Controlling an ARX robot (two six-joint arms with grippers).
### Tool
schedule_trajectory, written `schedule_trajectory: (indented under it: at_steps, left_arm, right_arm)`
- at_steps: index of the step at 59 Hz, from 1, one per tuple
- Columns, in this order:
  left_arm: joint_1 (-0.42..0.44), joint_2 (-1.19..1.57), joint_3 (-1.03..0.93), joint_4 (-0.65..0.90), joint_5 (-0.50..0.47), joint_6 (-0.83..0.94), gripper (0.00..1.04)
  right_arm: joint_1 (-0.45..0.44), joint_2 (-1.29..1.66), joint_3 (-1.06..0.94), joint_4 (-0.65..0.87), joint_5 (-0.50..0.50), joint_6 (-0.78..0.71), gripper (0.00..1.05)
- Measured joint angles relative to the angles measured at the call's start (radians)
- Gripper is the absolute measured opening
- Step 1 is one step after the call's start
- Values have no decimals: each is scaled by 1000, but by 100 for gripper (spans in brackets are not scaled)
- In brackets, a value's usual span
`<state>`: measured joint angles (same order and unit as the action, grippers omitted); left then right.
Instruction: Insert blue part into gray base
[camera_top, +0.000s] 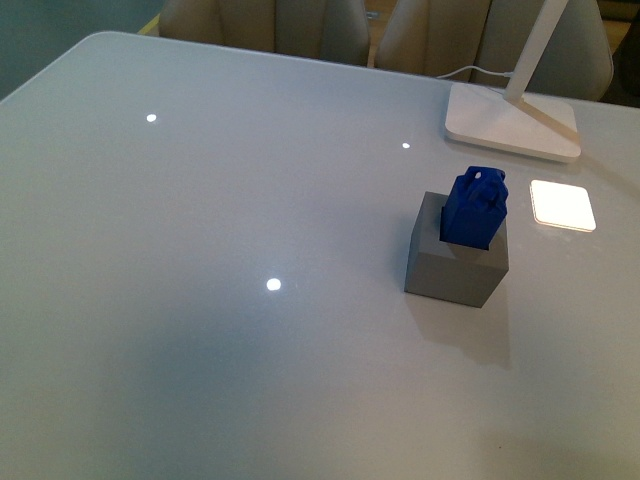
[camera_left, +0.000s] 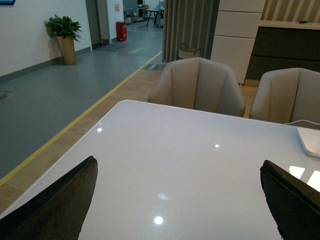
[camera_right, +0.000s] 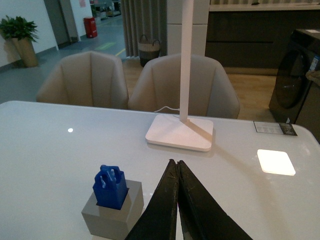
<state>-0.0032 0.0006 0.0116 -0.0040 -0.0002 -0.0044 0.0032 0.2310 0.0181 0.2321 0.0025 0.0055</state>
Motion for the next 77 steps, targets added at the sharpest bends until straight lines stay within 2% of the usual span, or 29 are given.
schedule_trajectory:
  at_steps: [12,18,34,56,65,77]
  left_arm:
    - [0,0,0,0,0,0,97]
    - [0,0,0,0,0,0,97]
    - [0,0,0,0,0,0,97]
    - [0,0,0,0,0,0,97]
    - [0,0,0,0,0,0,97]
    - [0,0,0,0,0,0,97]
  right_arm:
    - [0,-52,0,-53,0,0,2]
    - [0,-188,0,-216,-1,0,2]
    - [0,-225,0,-231,-1,-2,4]
    - [0,-225,0,-231,-1,-2,73]
    - [0,-225,0,-231,-1,-1,97]
    - [0,-225,0,-231,-1,-2,96]
